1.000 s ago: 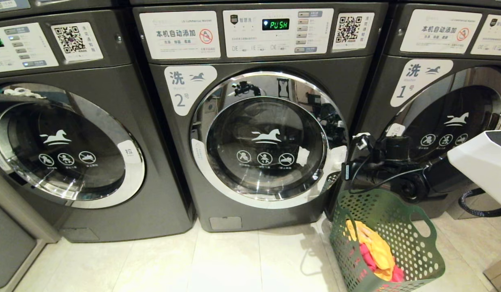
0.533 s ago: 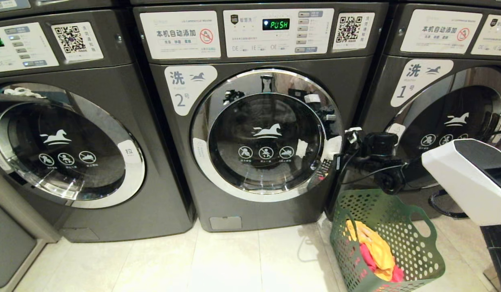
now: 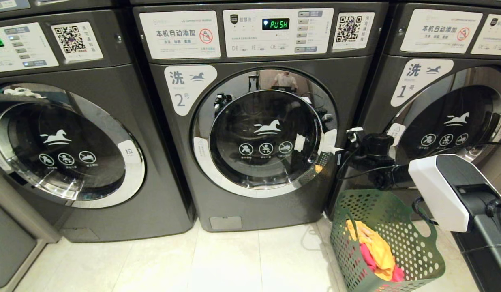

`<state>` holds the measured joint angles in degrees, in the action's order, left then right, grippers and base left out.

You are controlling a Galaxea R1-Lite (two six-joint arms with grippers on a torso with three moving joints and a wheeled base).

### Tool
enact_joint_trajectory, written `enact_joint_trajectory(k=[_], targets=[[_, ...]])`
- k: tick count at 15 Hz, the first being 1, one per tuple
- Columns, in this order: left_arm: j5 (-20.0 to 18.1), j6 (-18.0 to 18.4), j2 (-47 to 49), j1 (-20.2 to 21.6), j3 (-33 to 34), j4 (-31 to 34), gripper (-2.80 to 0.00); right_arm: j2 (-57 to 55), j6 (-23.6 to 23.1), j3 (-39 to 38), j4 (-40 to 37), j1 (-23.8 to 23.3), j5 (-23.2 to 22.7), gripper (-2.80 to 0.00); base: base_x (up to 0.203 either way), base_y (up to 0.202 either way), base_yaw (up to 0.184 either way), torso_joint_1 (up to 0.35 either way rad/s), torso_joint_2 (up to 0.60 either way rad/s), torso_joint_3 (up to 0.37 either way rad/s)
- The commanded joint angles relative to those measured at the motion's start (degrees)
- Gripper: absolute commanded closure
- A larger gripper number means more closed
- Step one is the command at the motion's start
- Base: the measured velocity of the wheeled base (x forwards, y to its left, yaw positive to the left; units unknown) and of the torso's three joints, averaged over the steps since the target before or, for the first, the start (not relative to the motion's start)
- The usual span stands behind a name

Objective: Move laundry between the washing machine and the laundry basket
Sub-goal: Press the washing machine door tightly with the right hand

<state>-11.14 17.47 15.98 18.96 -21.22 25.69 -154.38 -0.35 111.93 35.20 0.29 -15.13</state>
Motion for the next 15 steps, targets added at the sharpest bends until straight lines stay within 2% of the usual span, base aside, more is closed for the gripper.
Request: enact_joint_trajectory(k=[1,5,7,8,10,13,15], targets=[[0.93,0.19,0.01,0.03,0.90,0.15,0.00,-1.97,0.07,0.66,1.03,-0.20,0.01,0.00,0.000,0.000,0.000,0.000,0.00,0.000],[2.74,0.23,0.01,0.00,2.47,-0.59,0.00,-1.91,0.44,0.63,5.20,-0.20,-0.57,0.00,0.000,0.000,0.000,0.000,0.00,0.000],[2.56,-0.35,0.01,0.03,5.21,-3.67,0.00,-1.53,0.44,0.66,5.22,-0.20,-1.22,0.00,0.000,0.000,0.000,0.000,0.00,0.000],[1.13,-0.86,0.05,-0.08,6.47,-5.18,0.00,-1.33,0.44,0.66,5.29,-0.15,-1.13,0.00,0.000,0.000,0.000,0.000,0.00,0.000],[-4.98,-2.40,0.59,-0.23,7.48,-5.66,0.00,-0.83,0.44,0.57,5.05,-0.02,-1.22,0.00,0.000,0.000,0.000,0.000,0.00,0.000],[-10.04,-3.86,3.83,-0.48,6.82,-5.62,0.00,-0.83,0.35,0.57,4.96,0.28,-1.31,0.00,0.000,0.000,0.000,0.000,0.00,0.000],[-12.02,-4.32,3.76,-0.92,7.10,-6.28,0.00,-0.16,0.18,0.57,4.81,0.55,-1.29,0.00,0.000,0.000,0.000,0.000,0.00,0.000]])
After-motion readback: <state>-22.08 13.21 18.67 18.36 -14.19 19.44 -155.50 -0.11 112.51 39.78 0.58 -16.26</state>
